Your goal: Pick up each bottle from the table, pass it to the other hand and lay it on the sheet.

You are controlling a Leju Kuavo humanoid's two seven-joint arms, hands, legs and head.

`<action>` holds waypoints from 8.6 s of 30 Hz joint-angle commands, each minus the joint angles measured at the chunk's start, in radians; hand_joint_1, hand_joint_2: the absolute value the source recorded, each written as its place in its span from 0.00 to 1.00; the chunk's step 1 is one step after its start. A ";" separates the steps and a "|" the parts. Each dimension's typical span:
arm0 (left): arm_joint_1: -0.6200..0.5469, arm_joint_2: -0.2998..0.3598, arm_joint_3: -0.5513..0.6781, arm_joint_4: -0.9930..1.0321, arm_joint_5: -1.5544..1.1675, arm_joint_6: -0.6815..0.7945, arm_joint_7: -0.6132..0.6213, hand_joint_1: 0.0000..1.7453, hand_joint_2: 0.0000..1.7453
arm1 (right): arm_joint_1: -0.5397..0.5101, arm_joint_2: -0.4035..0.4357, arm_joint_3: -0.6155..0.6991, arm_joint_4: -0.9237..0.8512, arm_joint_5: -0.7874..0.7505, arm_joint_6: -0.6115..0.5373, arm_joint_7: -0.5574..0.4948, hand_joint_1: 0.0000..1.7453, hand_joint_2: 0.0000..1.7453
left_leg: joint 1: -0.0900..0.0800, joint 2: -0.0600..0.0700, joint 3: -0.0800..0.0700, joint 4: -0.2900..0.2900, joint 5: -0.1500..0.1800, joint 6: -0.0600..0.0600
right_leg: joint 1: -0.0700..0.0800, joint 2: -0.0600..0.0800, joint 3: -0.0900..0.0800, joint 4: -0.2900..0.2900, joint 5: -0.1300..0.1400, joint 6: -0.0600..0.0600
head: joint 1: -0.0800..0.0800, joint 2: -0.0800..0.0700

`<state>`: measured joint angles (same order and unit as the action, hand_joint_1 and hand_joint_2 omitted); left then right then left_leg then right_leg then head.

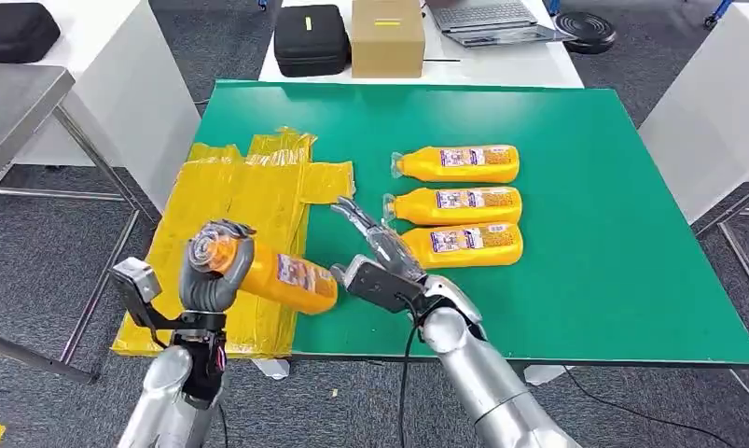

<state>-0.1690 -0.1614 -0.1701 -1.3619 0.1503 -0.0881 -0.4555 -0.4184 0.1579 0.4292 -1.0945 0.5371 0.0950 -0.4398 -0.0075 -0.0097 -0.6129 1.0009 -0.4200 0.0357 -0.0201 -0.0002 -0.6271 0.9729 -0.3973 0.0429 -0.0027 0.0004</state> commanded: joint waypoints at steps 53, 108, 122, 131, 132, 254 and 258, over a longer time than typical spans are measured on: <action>-0.479 0.073 -0.259 0.712 -1.421 0.648 0.274 1.00 1.00 | 0.023 -0.065 -0.080 0.003 -0.063 0.030 0.001 0.00 0.00 | 0.001 -0.002 0.006 0.000 -0.001 -0.002 | 0.002 -0.003 0.007 -0.001 -0.002 -0.002 | 0.000 0.000; -0.635 -0.012 -0.116 1.061 -1.450 0.643 0.341 1.00 1.00 | -0.048 -0.066 -0.047 0.148 -0.052 0.016 -0.041 0.00 0.00 | 0.002 0.001 0.006 0.002 -0.003 -0.002 | 0.002 0.001 0.007 0.001 -0.003 -0.002 | 0.000 0.000; -0.595 0.003 -0.146 1.095 -1.524 0.621 0.406 1.00 1.00 | -0.076 -0.063 -0.032 0.192 -0.069 0.030 -0.050 0.00 0.00 | 0.001 0.003 0.006 0.001 -0.002 -0.002 | 0.002 0.002 0.006 0.000 -0.002 -0.002 | 0.000 0.000; -0.570 0.016 -0.253 1.107 -1.691 0.606 0.498 1.00 1.00 | -0.098 -0.064 -0.019 0.223 -0.073 0.034 -0.053 0.00 0.00 | 0.001 0.002 0.005 0.001 -0.001 -0.002 | 0.001 0.002 0.005 0.001 -0.002 -0.002 | 0.000 0.000; -0.570 0.020 -0.289 1.107 -1.721 0.605 0.514 1.00 1.00 | -0.103 -0.064 -0.016 0.231 -0.074 0.036 -0.055 0.00 0.00 | 0.001 0.002 0.003 0.000 -0.001 -0.001 | 0.001 0.002 0.004 0.000 -0.001 -0.001 | 0.000 0.000; -0.501 -0.029 -0.165 1.041 -1.640 0.498 0.482 0.00 1.00 | -0.156 -0.048 -0.020 0.295 -0.108 0.028 -0.053 0.00 0.00 | 0.002 0.001 0.006 0.001 -0.002 -0.002 | 0.002 0.001 0.006 0.001 -0.002 -0.002 | 0.000 0.000; -0.501 -0.029 -0.165 1.041 -1.640 0.498 0.482 0.00 1.00 | -0.156 -0.048 -0.020 0.295 -0.108 0.028 -0.053 0.00 0.00 | 0.002 0.002 0.007 0.001 -0.002 -0.002 | 0.002 0.001 0.007 0.001 -0.003 -0.002 | 0.000 0.000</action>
<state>-0.6616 -0.2007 -0.2949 -0.3361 -1.4874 0.4219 0.0217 -0.5457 0.1194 0.4082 -0.8225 0.4280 0.1186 -0.4990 -0.0076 -0.0100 -0.6131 1.0012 -0.4187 0.0363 -0.0202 -0.0002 -0.6269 0.9734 -0.3968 0.0432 -0.0030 0.0004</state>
